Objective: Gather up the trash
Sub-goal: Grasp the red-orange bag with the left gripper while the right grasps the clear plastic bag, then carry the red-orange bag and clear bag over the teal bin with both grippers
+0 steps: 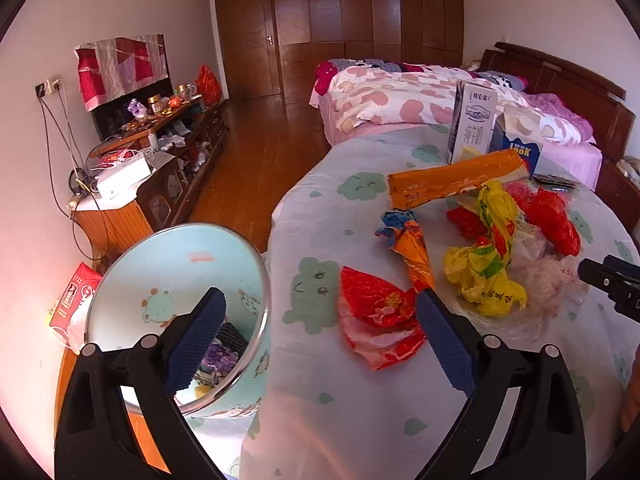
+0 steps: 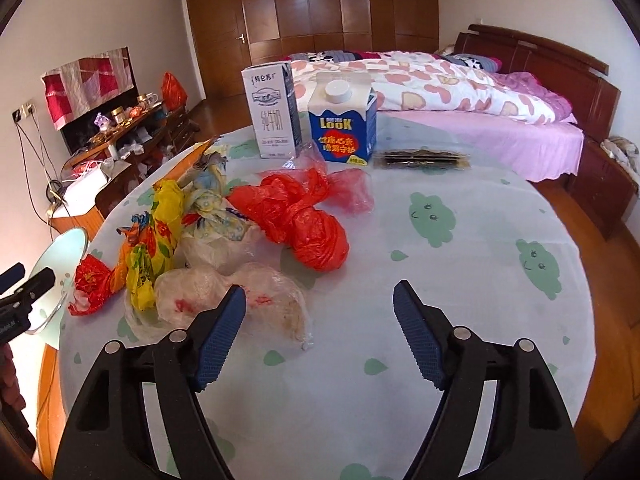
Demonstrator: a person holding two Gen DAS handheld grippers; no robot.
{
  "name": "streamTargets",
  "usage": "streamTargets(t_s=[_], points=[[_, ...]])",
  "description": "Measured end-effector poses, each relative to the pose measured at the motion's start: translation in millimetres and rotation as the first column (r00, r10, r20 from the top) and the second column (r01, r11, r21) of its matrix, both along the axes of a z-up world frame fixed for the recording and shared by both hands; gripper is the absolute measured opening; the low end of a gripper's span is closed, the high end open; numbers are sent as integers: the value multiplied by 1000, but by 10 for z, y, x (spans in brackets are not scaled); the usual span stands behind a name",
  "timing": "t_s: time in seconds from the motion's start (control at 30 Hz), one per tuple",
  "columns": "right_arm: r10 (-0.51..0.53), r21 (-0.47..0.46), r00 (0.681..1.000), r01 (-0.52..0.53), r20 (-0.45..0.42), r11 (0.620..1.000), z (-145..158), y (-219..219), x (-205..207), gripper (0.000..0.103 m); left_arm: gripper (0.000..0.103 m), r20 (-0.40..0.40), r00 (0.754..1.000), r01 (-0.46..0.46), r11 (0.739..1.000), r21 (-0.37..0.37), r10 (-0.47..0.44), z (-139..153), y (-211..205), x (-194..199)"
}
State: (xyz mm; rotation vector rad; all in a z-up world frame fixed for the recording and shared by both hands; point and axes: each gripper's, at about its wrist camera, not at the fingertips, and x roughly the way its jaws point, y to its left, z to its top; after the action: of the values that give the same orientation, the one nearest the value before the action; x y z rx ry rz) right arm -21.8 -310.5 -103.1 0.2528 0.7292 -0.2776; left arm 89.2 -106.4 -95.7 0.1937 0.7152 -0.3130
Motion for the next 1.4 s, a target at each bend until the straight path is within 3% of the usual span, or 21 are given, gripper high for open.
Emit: streamTargets(t_s=[0.07,0.17,0.2,0.23,0.3,0.37,0.43,0.47,0.53,0.6,0.77,1.1,1.4], points=[[17,61,1000,-17,-14,998,-17,10,104,76,93,-11,1000,25,1000,4,-25,-35,-103,29],[48,49,996,-44,-81,998,-116,100,290,75,93,-19,998,55,998,32,-55,-109,-251,75],[58,45,994,-54,-93,998,-137,126,317,68,93,-25,998,64,997,42,-63,-143,-293,93],[77,51,992,-72,-99,996,-167,156,330,51,93,-35,997,71,996,47,-70,-178,-327,110],[112,81,988,-104,-102,991,-175,168,327,28,93,-61,995,86,995,44,-83,-247,-378,154],[129,103,987,-119,-100,988,-194,163,307,21,91,-79,993,91,995,50,-87,-311,-417,178],[140,110,986,-130,-95,985,-203,171,274,16,78,-100,991,97,994,54,-92,-368,-431,188],[144,111,985,-133,-92,985,-203,182,244,15,69,-119,988,104,994,45,-98,-395,-427,197],[142,115,987,-133,-78,984,-195,183,199,14,64,-102,990,103,994,48,-98,-406,-425,188],[140,115,988,-132,-69,985,-195,198,152,13,51,-93,990,107,993,52,-102,-407,-423,179],[126,126,989,-115,-79,985,-224,178,122,13,29,-79,991,110,994,27,-108,-373,-370,137],[76,31,996,-75,-47,997,-169,271,14,13,25,2,993,120,993,-12,-120,-96,-121,-256],[47,-130,997,-39,57,991,104,580,-119,13,25,9,1000,26,999,-34,-26,106,405,-403]])
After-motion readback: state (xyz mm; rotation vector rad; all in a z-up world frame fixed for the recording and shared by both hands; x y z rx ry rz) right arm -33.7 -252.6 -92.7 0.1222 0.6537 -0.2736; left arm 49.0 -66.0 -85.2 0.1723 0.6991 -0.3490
